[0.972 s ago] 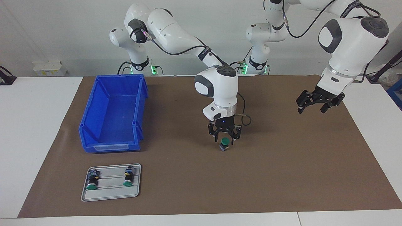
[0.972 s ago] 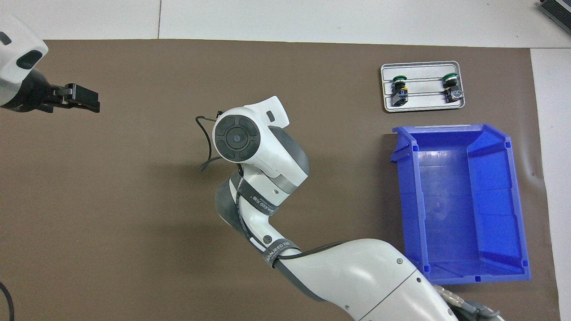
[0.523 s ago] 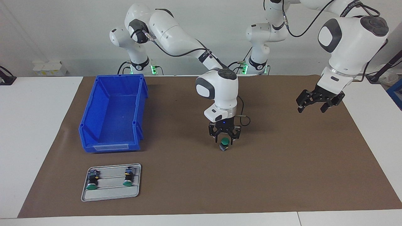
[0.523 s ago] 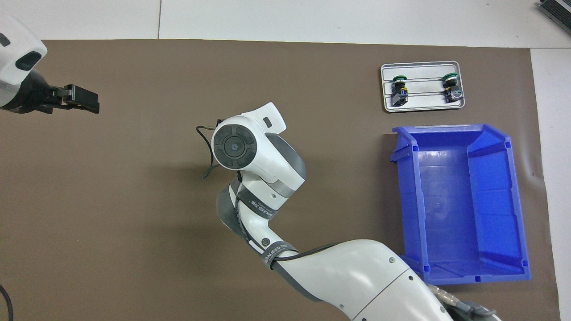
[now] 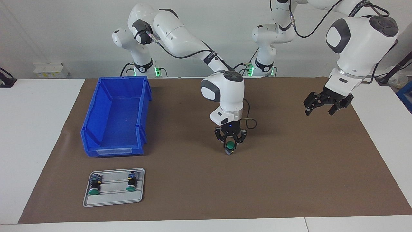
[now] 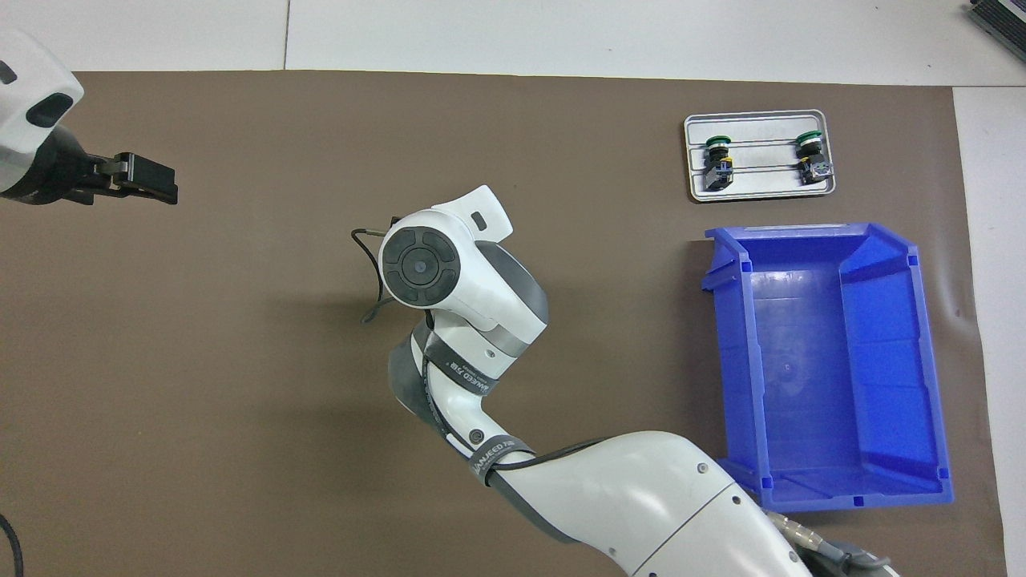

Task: Place and press button with both arms
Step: 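Lower the right gripper over the green button and close on it, then carry the green button with the right gripper over the blue bin, then lower the button into the blue bin and open the right gripper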

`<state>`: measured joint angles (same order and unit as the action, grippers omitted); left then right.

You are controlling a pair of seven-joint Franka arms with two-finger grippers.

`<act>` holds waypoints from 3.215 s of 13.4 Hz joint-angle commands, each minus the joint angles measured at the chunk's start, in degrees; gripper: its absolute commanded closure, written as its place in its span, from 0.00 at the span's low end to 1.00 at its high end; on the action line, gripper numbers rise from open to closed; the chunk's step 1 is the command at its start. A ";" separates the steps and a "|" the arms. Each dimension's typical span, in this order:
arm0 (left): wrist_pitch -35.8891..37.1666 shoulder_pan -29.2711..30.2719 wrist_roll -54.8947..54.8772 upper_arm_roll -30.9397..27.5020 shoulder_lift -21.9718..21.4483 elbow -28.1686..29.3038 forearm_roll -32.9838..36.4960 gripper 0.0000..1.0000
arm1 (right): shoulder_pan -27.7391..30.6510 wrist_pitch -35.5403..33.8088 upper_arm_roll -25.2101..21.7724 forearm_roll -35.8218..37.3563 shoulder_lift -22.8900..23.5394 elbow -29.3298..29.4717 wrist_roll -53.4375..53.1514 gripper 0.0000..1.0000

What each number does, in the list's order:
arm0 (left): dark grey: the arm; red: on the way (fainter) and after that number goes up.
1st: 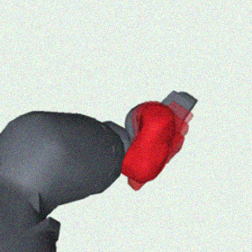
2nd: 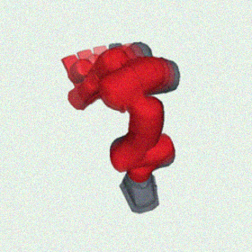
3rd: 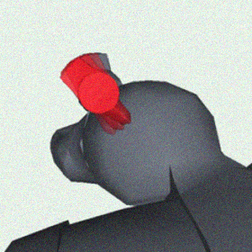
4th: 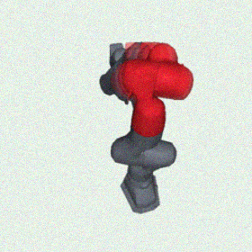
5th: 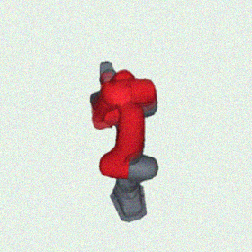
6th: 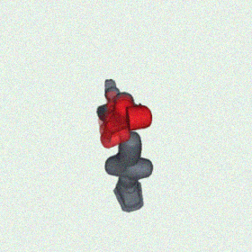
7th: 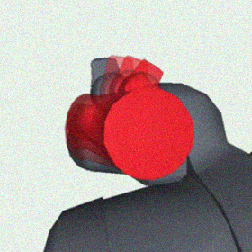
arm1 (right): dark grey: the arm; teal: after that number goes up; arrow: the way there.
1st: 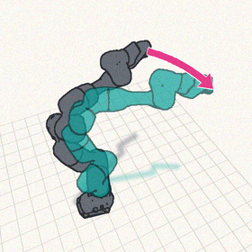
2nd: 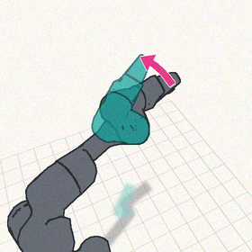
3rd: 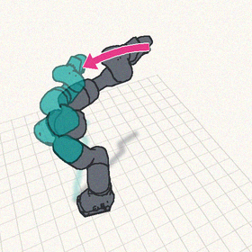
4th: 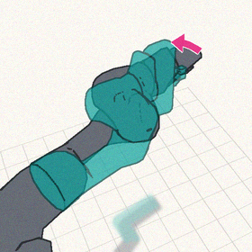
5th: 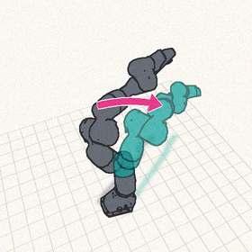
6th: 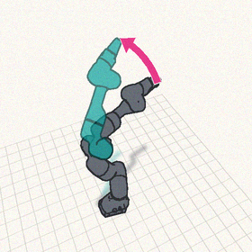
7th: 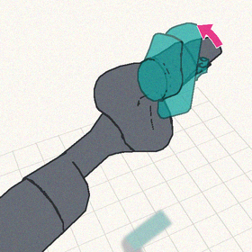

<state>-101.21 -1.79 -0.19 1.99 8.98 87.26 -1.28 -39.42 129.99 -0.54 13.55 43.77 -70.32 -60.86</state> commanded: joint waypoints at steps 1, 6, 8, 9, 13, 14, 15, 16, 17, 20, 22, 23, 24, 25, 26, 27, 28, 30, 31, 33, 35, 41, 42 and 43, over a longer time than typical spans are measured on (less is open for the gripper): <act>-0.65 0.73 -0.86 0.20 -1.94 2.30 -0.66 0.00 | 0.04 0.71 0.36 1.39 -1.23 -0.61 0.22 0.93; -0.65 0.73 -0.86 0.20 -1.94 2.30 -0.66 0.00 | 0.56 -0.78 0.45 0.60 -5.08 -1.74 -0.22 1.00; -0.65 0.73 -0.86 0.20 -2.03 2.30 -0.74 0.00 | 2.23 -3.77 0.45 0.43 -11.83 -5.86 0.30 1.00; -0.65 0.73 -0.86 0.20 -2.12 2.30 -0.66 0.00 | 3.63 -3.78 0.54 0.34 -16.30 -10.41 0.56 1.00; -0.57 0.73 -0.78 0.20 -2.30 2.30 -0.66 0.00 | 7.59 -3.78 0.63 0.07 -30.91 -26.06 4.06 1.00; -0.57 0.73 -0.78 0.20 -2.30 2.30 -0.66 0.00 | 8.99 -3.78 0.63 -0.19 -34.07 -29.32 6.43 1.00; -0.57 0.73 -0.86 0.20 -2.30 2.30 -0.74 0.00 | 11.01 -3.78 0.63 -0.63 -36.89 -32.22 9.24 1.00; -0.57 0.73 -0.78 0.20 -2.30 2.30 -0.66 0.00 | 13.12 -3.86 0.63 -1.15 -39.87 -35.30 13.62 1.00; -0.57 0.73 -0.86 0.20 -2.38 2.30 -0.66 0.00 | 15.40 -3.86 0.63 -1.59 -42.25 -37.76 18.01 1.00; -0.57 0.73 -0.86 0.20 -2.38 2.30 -0.66 0.00 | 22.34 -5.53 0.54 -4.93 -45.96 -41.12 35.05 1.00; -0.57 0.73 -0.78 0.20 -2.38 2.30 -0.66 0.00 | 26.91 -5.62 0.54 -6.77 -47.02 -42.44 46.39 1.00; -0.57 0.73 -0.86 0.20 -2.38 2.30 -0.66 0.00 | 28.85 -5.62 0.54 -8.00 -47.02 -42.97 52.71 1.00; -0.48 0.73 -0.78 0.20 -2.38 2.30 -0.74 0.00 | 30.35 -5.54 0.54 -10.10 -47.28 -43.84 58.86 1.00; 0.83 0.73 -0.78 0.20 -3.17 3.43 -0.75 0.00 | 31.84 -5.53 0.54 -12.21 -47.46 -44.03 64.67 1.00; 0.84 0.64 -0.86 0.29 -4.22 5.36 -0.75 0.00 | 32.99 -5.45 0.54 -13.02 -47.46 -44.29 70.03 1.00; 1.54 0.30 -0.78 0.29 -4.84 6.33 -0.66 0.00 | 34.22 -5.36 0.54 -13.20 -47.38 -44.55 75.05 1.00; 2.24 -0.06 -0.69 0.29 -5.11 6.78 -0.66 0.00 | 35.27 -4.92 0.54 -13.29 -47.29 -45.42 80.58 1.00; 1.46 0.29 -0.69 0.29 -5.28 6.70 -0.66 0.00 | 38.26 -4.66 0.45 -18.61 -47.02 -47.01 89.99 1.00; 1.63 0.73 -0.69 0.29 -5.28 6.70 -0.66 0.00 | 39.93 -4.13 0.45 -21.87 -46.41 -47.36 96.39 1.00; 1.54 1.87 -0.69 0.29 -5.28 6.70 -0.66 0.00 | 42.22 -2.29 0.45 -25.14 -44.22 -47.54 106.61 1.00; 1.54 2.14 -0.69 0.29 -5.28 6.70 -0.66 0.00 | 43.28 -0.62 0.45 -28.65 -41.33 -47.72 114.17 1.00; 1.54 2.14 -0.69 0.21 -5.28 6.70 -0.66 0.00 | 45.13 3.08 0.45 -32.80 -34.38 -47.72 129.66 1.00; 1.54 2.14 -0.69 0.29 -5.28 6.70 -0.66 0.00 | 45.39 4.12 0.45 -33.06 -33.93 -47.98 130.64 1.00; 1.54 2.14 -0.69 0.29 -5.28 6.70 -0.66 0.00 | 45.31 5.35 0.45 -33.06 -33.75 -48.68 131.51 1.00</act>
<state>-99.51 -0.23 -0.19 2.06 5.42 91.92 -1.31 4.76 133.23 -0.78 -17.37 9.76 -117.97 67.06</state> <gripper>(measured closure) 0.000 0.590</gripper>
